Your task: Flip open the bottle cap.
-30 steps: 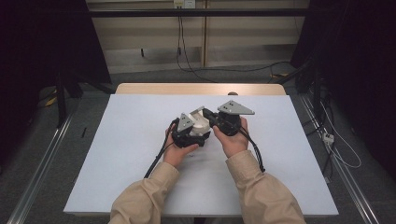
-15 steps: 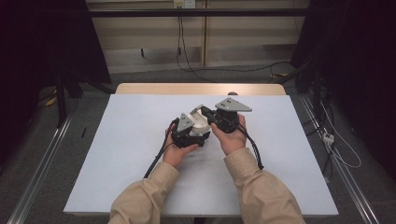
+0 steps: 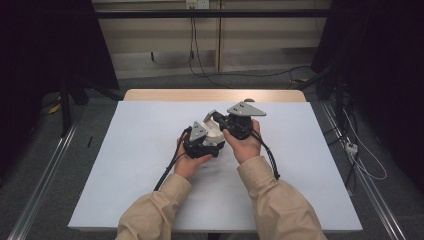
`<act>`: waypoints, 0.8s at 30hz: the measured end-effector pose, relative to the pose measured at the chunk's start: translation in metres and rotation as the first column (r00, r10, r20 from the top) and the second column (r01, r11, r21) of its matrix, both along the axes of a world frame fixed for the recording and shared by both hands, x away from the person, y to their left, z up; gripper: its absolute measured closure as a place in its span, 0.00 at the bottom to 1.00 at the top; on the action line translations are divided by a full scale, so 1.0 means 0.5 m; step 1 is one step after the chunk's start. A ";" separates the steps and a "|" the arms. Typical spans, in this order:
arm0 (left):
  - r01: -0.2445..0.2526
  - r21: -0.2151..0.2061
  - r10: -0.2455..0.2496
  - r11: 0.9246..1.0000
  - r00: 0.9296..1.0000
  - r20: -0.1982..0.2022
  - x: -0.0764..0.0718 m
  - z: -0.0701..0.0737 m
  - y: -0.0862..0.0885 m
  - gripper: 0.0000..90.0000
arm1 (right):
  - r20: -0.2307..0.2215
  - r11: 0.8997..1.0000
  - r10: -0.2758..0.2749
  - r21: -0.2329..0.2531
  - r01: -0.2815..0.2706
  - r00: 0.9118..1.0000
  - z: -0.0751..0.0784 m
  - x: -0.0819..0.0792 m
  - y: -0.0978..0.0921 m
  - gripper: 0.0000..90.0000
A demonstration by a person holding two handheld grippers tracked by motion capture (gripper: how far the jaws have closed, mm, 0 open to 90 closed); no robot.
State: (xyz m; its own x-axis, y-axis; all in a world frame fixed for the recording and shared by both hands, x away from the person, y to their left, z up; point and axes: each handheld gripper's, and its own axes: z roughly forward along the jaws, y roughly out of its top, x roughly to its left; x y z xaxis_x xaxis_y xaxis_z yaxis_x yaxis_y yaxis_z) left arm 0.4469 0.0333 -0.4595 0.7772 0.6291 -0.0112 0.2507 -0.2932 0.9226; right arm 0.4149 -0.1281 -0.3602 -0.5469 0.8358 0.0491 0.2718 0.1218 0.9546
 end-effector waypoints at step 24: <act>0.026 0.013 -0.026 1.000 1.000 -0.014 0.002 0.013 0.024 0.14 | 0.004 1.000 -0.004 -0.010 0.004 1.000 0.002 0.003 0.006 1.00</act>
